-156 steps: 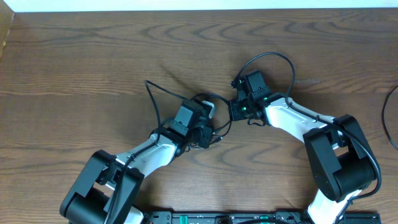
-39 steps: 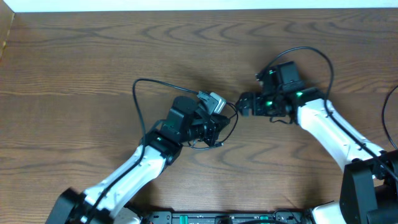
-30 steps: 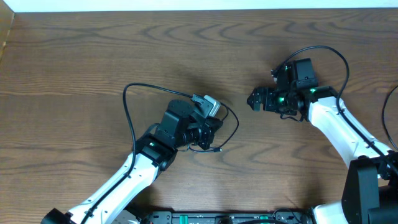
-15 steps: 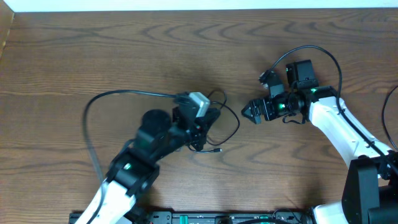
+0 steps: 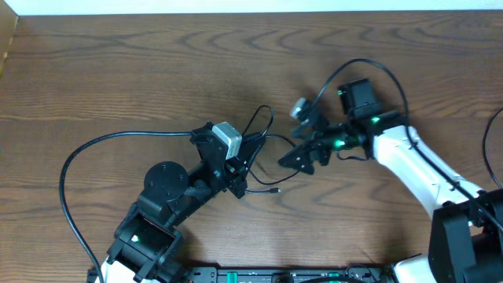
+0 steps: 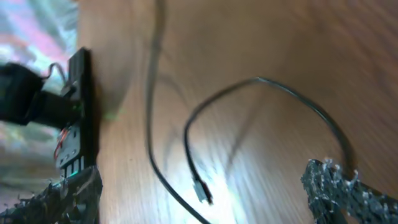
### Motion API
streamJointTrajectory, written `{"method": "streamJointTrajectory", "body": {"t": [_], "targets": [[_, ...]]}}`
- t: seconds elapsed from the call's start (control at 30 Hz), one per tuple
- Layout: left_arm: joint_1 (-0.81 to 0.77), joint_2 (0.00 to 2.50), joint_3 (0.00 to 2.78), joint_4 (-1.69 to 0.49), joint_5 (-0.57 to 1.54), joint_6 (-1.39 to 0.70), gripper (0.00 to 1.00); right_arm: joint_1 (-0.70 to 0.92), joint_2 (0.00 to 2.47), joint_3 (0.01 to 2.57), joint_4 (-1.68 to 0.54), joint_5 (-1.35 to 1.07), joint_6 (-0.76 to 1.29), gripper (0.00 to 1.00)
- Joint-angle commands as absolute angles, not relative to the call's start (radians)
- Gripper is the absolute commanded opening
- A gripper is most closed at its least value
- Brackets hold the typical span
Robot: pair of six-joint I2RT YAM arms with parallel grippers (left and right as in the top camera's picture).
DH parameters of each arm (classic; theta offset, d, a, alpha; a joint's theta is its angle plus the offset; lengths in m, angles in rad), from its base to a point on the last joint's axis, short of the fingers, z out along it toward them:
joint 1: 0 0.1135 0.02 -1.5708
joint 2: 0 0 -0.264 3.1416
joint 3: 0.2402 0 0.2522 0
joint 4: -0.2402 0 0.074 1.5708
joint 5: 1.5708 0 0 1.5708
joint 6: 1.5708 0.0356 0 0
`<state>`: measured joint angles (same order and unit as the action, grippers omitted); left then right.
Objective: Untangle cables
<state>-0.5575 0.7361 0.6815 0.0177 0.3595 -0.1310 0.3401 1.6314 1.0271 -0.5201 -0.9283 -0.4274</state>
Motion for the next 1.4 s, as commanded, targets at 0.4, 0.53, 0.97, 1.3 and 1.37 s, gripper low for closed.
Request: {"method": "streamJointTrajectory", "body": {"t": [0.4, 0.53, 0.97, 1.3, 1.37], "targets": [[-0.555, 0.727, 0.784, 0.007, 0.32, -0.144, 0.08, 0.552, 1.642, 1.023, -0.425, -0.87, -0.437, 0.99], [-0.555, 0.724, 0.788, 0.006, 0.32, -0.144, 0.08, 0.57, 1.689, 1.023, -0.403, -0.883, -0.416, 0.99], [-0.555, 0.722, 0.788, -0.01, 0.32, -0.143, 0.08, 0.653, 1.77, 1.023, -0.274, -0.86, -0.314, 0.61], [-0.555, 0.722, 0.788, -0.07, 0.294, -0.132, 0.08, 0.618, 1.769, 1.023, -0.284, -0.836, -0.269, 0.38], [-0.555, 0.722, 0.788, -0.07, 0.293, -0.132, 0.08, 0.616, 1.769, 1.023, -0.284, -0.836, -0.269, 0.3]]}}
